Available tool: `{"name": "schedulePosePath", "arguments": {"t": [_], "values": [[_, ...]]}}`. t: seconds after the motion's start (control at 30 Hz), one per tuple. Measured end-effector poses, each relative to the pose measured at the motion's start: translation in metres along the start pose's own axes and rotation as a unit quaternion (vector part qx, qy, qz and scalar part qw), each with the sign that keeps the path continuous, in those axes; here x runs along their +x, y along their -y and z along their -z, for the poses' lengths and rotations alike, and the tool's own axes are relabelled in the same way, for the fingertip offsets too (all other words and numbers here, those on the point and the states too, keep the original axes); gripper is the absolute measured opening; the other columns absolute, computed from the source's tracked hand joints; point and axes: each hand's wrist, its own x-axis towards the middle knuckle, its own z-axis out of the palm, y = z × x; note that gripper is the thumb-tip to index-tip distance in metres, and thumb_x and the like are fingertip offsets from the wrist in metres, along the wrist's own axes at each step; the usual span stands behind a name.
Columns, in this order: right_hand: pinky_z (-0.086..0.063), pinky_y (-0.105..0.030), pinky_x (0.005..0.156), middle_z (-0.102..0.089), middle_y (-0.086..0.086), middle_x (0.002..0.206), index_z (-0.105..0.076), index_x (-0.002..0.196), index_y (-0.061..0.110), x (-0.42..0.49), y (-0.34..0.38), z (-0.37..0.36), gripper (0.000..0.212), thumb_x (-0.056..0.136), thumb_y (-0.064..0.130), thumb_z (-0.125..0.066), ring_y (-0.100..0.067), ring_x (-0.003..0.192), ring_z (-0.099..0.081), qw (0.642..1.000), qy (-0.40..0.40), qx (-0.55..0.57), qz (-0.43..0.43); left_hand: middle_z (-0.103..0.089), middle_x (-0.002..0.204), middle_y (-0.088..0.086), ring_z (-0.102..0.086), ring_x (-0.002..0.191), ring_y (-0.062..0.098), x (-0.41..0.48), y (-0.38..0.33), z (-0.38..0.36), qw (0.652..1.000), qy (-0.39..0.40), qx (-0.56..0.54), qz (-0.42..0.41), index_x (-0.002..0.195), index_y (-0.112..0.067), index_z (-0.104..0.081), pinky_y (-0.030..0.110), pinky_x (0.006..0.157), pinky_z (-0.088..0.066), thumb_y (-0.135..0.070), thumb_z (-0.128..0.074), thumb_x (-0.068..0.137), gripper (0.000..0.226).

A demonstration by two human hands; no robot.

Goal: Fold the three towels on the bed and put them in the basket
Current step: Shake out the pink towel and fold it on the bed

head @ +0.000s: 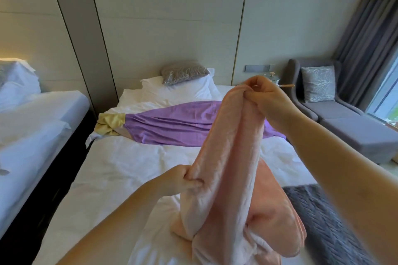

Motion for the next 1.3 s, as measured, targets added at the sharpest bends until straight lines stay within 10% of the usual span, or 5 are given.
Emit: {"name": "schedulePosePath", "arguments": {"t": [0.27,0.53,0.83,1.03,1.3], "values": [[-0.049,-0.027,0.078,-0.068,0.006,0.090,-0.069,0.093,0.021,-0.013,-0.050,0.027,0.021,0.084,0.039,-0.063,-0.011,0.085,-0.062,0.972,0.111,-0.168,-0.123,-0.055,0.076,0.001,-0.048,0.073,0.013,0.036,-0.031,0.016,0.971,-0.204,-0.080,-0.094,0.077,-0.013,-0.052,0.022,0.064,-0.037,-0.040,-0.059,0.084,0.029],[-0.042,-0.006,0.054,-0.065,0.012,0.073,-0.068,0.079,0.023,0.022,-0.104,0.004,0.017,0.074,0.037,-0.075,0.001,0.067,-0.058,0.943,0.232,-0.215,-0.102,-0.057,0.074,-0.018,-0.049,0.073,-0.003,0.089,-0.086,0.027,0.968,-0.132,-0.033,-0.208,0.081,-0.024,-0.057,0.017,0.073,-0.040,-0.031,-0.059,0.081,0.007],[-0.051,-0.040,0.078,-0.066,0.002,0.079,-0.064,0.082,0.020,0.127,-0.161,0.017,0.004,0.084,0.021,-0.060,-0.023,0.085,-0.061,0.975,0.067,-0.198,-0.071,-0.068,0.091,-0.012,-0.062,0.086,0.010,0.151,-0.009,0.043,0.992,-0.041,0.096,0.063,0.090,-0.027,-0.064,0.030,0.078,-0.048,-0.049,-0.067,0.081,0.023],[-0.050,-0.041,0.078,-0.065,-0.002,0.088,-0.058,0.087,0.023,0.213,-0.173,0.011,0.004,0.088,0.023,-0.054,-0.027,0.088,-0.060,0.969,0.042,-0.241,-0.042,-0.056,0.068,-0.008,-0.060,0.074,0.024,0.217,-0.009,0.113,0.941,-0.281,0.166,0.086,0.063,-0.026,-0.046,0.032,0.060,-0.038,-0.046,-0.053,0.089,0.034],[-0.052,-0.041,0.075,-0.067,-0.003,0.085,-0.058,0.090,0.032,0.301,-0.089,0.032,0.005,0.087,0.028,-0.058,-0.027,0.082,-0.062,0.979,-0.026,-0.186,0.083,-0.064,0.085,-0.006,-0.060,0.082,0.024,0.244,-0.111,0.236,0.878,-0.451,0.151,-0.057,0.081,-0.032,-0.061,0.036,0.071,-0.050,-0.040,-0.056,0.081,0.009]]}}
